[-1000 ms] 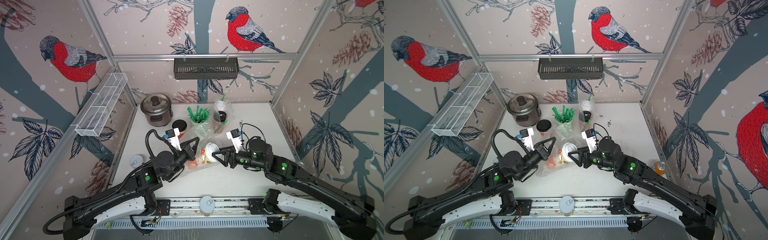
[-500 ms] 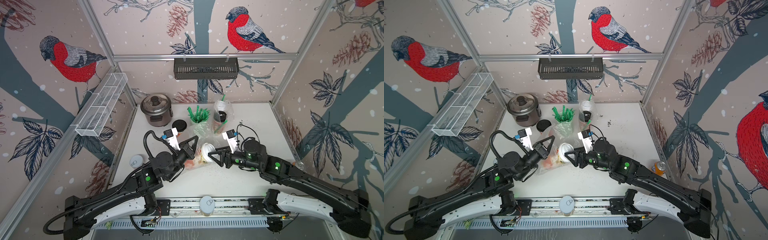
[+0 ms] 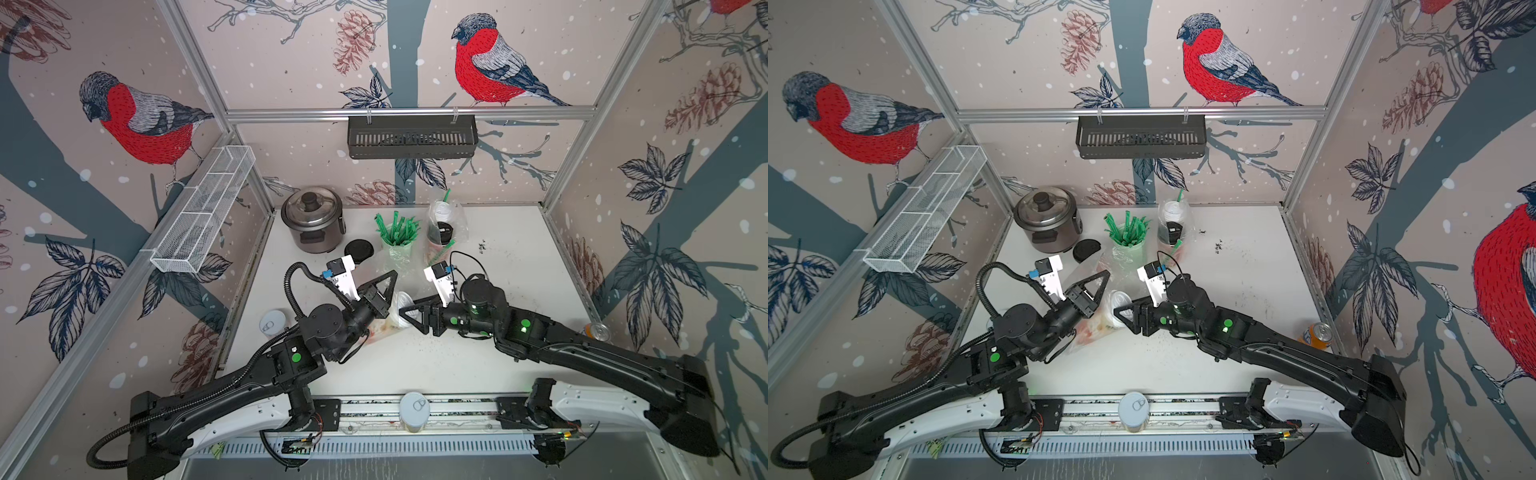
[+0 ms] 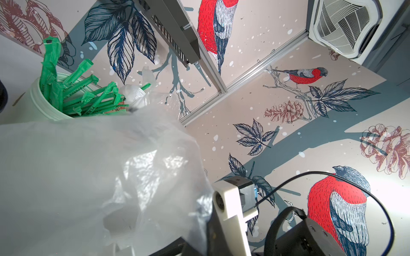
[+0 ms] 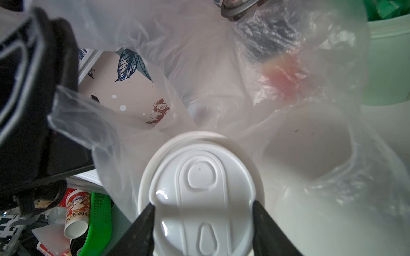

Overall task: Pack milk tea into plastic carrier bags
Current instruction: Place the milk tea cup in the plastic carrier bag.

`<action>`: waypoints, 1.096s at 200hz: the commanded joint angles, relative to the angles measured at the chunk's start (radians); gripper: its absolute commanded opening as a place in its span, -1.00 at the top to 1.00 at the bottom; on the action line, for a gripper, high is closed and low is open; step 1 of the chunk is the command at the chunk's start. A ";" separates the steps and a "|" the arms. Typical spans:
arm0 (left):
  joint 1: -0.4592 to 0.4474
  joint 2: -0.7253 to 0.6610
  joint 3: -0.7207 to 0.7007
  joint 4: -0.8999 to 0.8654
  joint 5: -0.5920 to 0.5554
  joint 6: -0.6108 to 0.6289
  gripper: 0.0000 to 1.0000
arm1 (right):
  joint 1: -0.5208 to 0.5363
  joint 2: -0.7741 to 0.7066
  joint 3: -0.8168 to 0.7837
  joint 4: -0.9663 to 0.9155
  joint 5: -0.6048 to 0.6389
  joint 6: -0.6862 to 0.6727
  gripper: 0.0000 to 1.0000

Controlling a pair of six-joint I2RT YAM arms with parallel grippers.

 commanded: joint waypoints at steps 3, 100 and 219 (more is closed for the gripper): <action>-0.002 0.002 -0.004 0.064 -0.005 -0.012 1.00 | 0.008 0.036 0.022 0.081 -0.053 0.010 -0.10; -0.001 0.000 -0.014 0.094 0.001 -0.017 1.00 | 0.015 0.088 -0.002 0.215 -0.082 0.043 -0.18; -0.002 -0.033 -0.075 0.158 0.014 -0.035 1.00 | 0.089 0.120 0.174 -0.301 0.157 -0.072 -0.18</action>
